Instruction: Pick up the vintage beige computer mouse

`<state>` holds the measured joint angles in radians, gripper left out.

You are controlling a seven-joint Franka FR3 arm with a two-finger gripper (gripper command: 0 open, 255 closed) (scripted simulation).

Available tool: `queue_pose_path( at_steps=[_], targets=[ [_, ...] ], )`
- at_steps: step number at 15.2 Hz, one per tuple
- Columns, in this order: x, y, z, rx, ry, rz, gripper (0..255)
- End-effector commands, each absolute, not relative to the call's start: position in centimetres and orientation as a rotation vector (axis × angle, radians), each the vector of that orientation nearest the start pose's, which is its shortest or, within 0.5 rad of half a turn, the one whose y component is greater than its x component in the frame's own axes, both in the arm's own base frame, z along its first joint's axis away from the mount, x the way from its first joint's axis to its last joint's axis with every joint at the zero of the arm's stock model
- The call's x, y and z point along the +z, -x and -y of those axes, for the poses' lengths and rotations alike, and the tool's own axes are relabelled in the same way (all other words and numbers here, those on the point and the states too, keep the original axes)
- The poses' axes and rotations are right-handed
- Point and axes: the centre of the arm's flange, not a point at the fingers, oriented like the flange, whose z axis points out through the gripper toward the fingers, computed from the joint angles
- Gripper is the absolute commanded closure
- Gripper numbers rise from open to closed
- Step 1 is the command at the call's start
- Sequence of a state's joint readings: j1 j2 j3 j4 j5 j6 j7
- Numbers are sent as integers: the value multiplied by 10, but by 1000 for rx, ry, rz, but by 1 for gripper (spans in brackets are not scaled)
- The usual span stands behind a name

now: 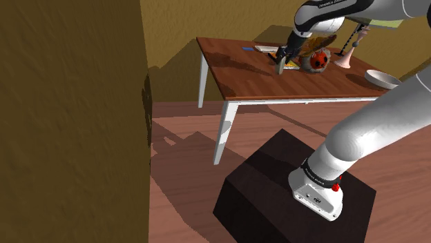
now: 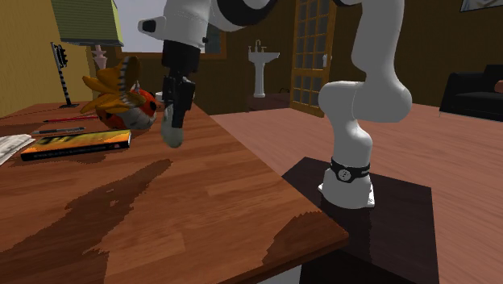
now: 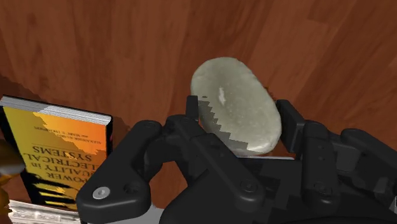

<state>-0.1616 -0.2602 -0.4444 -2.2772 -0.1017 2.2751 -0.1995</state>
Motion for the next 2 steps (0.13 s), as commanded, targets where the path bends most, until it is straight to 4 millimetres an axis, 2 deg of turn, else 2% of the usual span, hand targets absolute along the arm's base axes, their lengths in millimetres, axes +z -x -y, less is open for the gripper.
queue_pose_path(
  at_steps=[1, 2],
  targets=[
    [482, -402, 291, -364, 3140, -555, 255],
    [482, -402, 291, -364, 3140, -555, 255]
  ],
)
